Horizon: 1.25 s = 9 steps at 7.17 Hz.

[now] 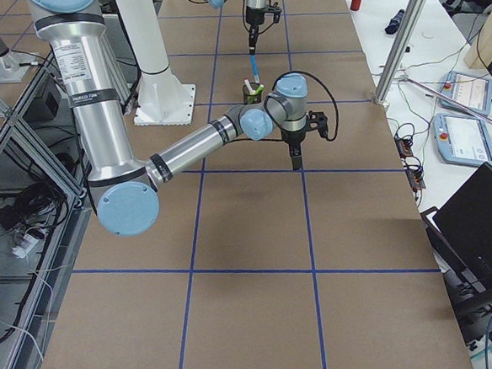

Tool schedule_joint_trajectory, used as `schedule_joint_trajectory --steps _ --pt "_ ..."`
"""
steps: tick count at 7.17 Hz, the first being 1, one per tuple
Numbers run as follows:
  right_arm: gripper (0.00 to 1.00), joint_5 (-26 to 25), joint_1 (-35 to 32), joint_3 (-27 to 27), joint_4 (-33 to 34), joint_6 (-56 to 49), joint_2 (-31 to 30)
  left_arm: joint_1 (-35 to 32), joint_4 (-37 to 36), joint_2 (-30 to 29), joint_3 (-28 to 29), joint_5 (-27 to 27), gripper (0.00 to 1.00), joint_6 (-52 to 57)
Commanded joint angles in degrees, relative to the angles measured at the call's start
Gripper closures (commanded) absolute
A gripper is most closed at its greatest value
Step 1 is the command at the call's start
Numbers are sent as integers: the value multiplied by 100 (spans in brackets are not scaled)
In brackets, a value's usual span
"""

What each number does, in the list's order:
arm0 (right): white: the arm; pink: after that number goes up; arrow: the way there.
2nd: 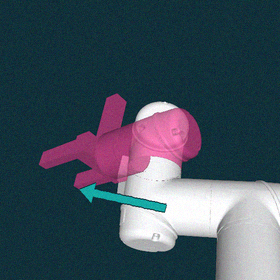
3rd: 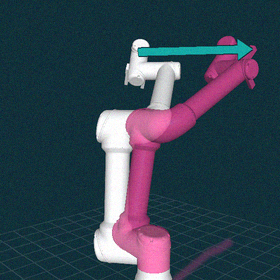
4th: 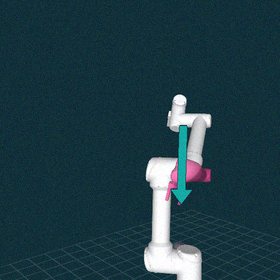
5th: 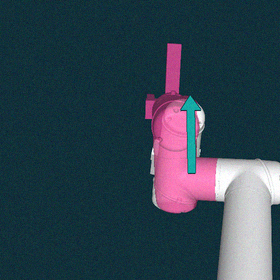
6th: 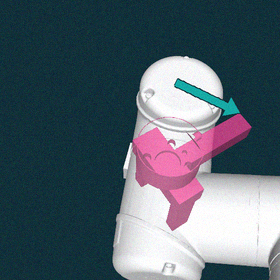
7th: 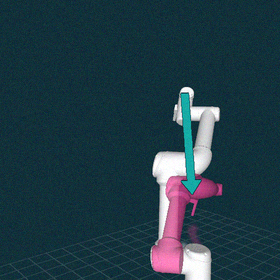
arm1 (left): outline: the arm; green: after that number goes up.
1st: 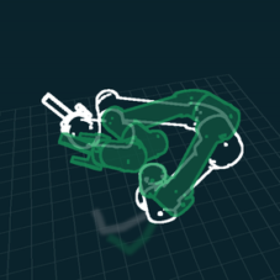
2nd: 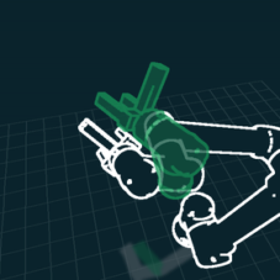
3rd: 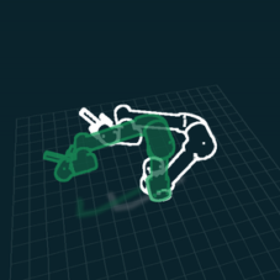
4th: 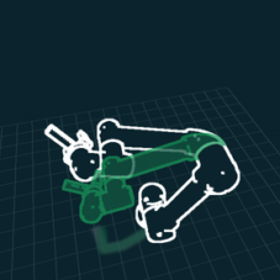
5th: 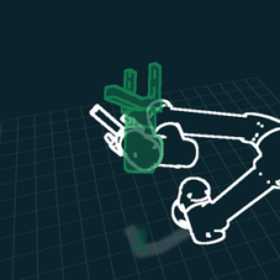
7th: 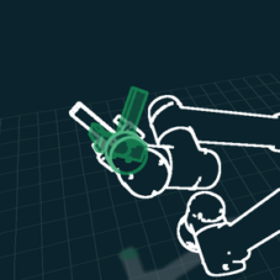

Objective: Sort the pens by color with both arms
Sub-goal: 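Lift the blue marker out of the cup with the left gripper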

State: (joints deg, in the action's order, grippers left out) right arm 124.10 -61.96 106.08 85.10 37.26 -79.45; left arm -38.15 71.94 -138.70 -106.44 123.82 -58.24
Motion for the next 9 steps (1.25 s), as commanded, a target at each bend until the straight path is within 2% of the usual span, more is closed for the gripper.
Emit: schedule_joint_trajectory --steps 1,2,5,7,9 --pt "0 0 0 0 -11 0 0 -280 4 0 -228 -7 100 -117" --pt "0 0 0 -9 -11 -8 0 -316 126 0 -255 -68 100 -553" --pt "0 9 0 0 -11 -26 17 -325 1301 -8 95 -760 100 -1854" --pt "0 26 0 -26 -11 -87 26 -307 2119 -183 796 -1541 100 -2690" --pt "0 44 0 -26 -11 -114 35 -142 2377 -831 1893 -2385 100 -3201"
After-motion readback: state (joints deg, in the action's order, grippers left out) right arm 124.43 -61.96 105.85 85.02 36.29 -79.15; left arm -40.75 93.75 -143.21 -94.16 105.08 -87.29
